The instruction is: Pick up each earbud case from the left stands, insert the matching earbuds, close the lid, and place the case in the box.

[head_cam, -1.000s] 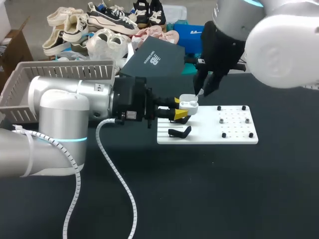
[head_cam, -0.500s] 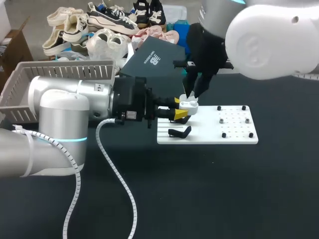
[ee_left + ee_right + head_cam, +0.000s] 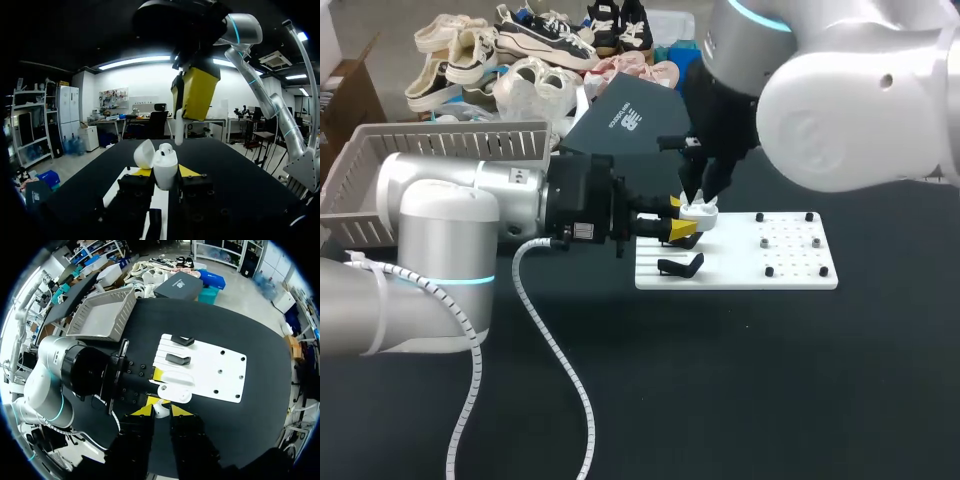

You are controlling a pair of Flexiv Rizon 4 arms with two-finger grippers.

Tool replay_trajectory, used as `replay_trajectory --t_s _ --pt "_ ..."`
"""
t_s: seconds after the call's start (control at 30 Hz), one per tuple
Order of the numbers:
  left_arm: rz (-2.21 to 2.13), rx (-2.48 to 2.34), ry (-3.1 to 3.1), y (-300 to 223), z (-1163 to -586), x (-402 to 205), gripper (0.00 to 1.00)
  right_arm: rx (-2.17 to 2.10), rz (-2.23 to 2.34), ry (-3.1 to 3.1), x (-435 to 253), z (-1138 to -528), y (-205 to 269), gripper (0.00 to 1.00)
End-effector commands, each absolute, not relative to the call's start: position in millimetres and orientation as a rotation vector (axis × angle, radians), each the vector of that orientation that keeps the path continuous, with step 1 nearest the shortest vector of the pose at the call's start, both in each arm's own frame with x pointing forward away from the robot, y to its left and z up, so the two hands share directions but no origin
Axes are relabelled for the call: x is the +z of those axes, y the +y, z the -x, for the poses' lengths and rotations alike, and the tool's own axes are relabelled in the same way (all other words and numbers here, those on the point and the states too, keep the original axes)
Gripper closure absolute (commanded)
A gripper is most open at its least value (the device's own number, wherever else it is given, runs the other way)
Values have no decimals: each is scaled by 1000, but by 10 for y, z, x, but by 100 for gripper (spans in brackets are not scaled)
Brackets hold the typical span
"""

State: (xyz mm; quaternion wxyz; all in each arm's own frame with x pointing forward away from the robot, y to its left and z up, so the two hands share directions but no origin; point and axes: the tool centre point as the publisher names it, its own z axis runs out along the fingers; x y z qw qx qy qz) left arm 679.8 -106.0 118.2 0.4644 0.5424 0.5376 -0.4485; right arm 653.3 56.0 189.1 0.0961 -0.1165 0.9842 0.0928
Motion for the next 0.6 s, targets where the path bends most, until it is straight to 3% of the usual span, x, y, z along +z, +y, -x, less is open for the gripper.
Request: replay_trajectory --t_s 0.03,0.6 --pt "-1329 -1099 1320 -1059 -6789 1180 100 262 333 2927 1874 -6579 592 100" --pt "-1329 -1099 1320 -1059 -6789 1180 100 216 242 2986 1807 -6710 619 100"
